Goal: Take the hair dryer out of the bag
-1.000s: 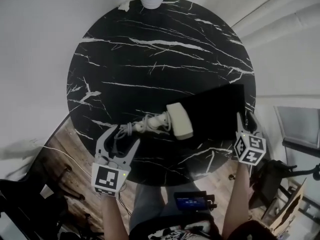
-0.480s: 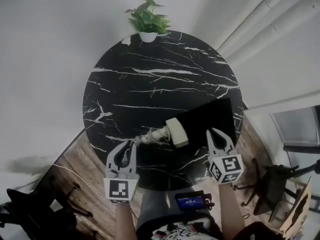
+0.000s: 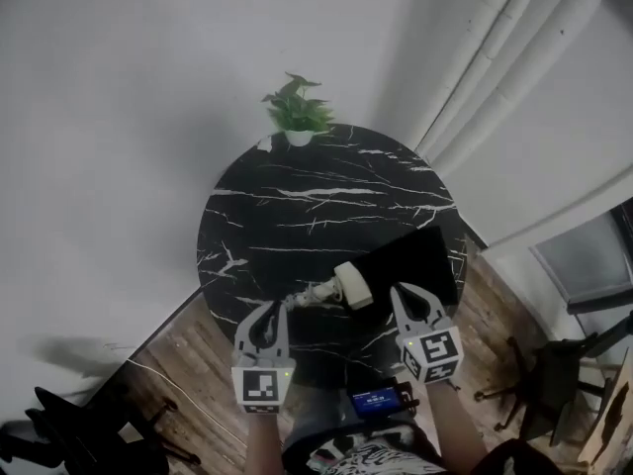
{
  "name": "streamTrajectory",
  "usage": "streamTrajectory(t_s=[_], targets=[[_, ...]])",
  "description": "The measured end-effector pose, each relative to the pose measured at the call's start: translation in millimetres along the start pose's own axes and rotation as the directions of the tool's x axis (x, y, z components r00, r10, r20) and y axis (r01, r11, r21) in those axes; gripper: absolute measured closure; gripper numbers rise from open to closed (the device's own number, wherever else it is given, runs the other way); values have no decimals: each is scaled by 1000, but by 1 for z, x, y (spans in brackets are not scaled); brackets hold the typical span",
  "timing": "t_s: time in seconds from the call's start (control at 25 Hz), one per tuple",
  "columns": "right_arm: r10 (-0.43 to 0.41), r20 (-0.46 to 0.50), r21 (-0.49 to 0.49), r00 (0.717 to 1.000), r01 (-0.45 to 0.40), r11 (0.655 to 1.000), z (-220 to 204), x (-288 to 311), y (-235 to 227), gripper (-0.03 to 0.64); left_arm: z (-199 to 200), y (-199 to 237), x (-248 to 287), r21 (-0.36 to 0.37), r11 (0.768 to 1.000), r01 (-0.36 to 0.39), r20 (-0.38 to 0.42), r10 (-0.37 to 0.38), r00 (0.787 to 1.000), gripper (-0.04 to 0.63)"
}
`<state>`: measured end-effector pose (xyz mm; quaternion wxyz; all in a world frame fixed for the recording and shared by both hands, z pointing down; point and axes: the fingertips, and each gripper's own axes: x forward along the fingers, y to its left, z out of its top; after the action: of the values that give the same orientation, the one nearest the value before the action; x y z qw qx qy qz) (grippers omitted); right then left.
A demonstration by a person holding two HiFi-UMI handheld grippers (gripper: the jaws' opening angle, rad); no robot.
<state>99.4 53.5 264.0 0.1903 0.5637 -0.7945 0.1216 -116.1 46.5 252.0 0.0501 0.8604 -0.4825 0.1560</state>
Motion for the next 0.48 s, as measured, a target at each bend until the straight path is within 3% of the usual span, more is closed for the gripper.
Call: streamTrajectory(t_s=[0.2,0.48], targets=[[16,53,-31,998,-14,999,24,-22,19,595,29,-5,-18,-6,1000,1,53,-1,999,580],[88,107,-57,990,-82,995,40,-49,46,598,53,-27,-39,62,998,-22,85,17,996,580]])
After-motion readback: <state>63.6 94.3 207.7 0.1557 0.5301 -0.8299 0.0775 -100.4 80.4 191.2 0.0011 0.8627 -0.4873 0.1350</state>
